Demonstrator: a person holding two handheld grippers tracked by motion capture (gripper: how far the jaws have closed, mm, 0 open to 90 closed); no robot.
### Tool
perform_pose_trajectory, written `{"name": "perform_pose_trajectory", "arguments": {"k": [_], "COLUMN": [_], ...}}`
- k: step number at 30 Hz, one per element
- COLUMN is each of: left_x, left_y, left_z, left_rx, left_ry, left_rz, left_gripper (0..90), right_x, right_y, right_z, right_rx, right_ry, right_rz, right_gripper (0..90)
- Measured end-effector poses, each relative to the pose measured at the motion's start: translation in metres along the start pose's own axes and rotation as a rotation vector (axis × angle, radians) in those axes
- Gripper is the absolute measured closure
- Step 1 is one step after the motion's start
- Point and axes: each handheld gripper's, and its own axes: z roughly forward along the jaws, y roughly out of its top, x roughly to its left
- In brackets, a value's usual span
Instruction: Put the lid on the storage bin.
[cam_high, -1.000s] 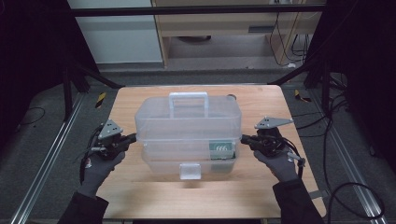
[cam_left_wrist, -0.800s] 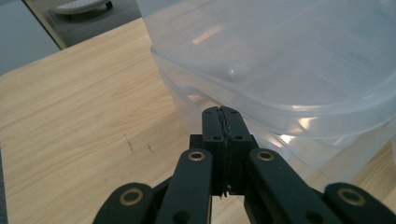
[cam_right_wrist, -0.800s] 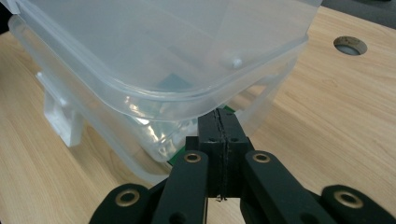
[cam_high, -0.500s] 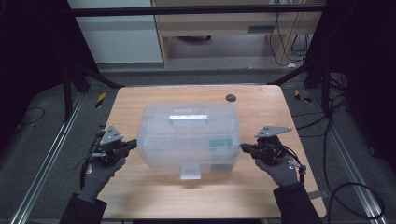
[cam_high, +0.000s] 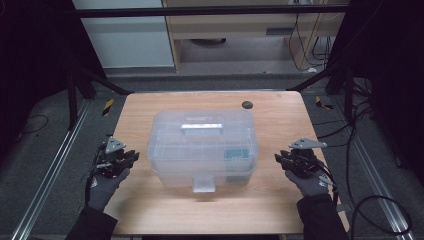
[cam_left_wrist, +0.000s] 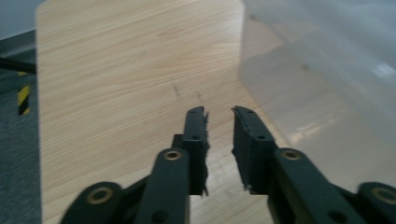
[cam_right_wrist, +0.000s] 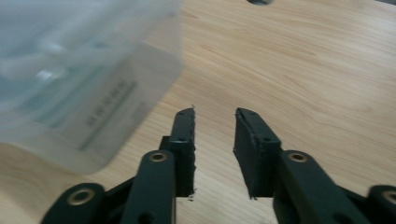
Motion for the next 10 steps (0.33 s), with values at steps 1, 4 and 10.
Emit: {"name": "perform_pose_trajectory", "arguments": {"k": [1,4,10], "left_x": [0.002,0.007,0.015], "left_y": [-0.002,-0.008,-0.015], "left_z": [0.002,0.008,0.016], "left_rx": [-0.001,0.016,0.048], "left_ry": [0.013,0.048,0.081], "left_rz": [-0.014,-0.031,-0.054], "left_gripper": [66.6,56.7,43.0], "right_x": [-0.004,-0.014,-0.030], "right_y": [-0.003,-0.012,-0.022], "right_z": [0.001,0.005,0.011], "right_rx": [0.001,-0.015,-0.001], "right_ry": [-0.016,-0.063,-0.105], "right_rz": [0.003,0.025,0.078], "right_gripper": [66.1,55.9,43.7]}}
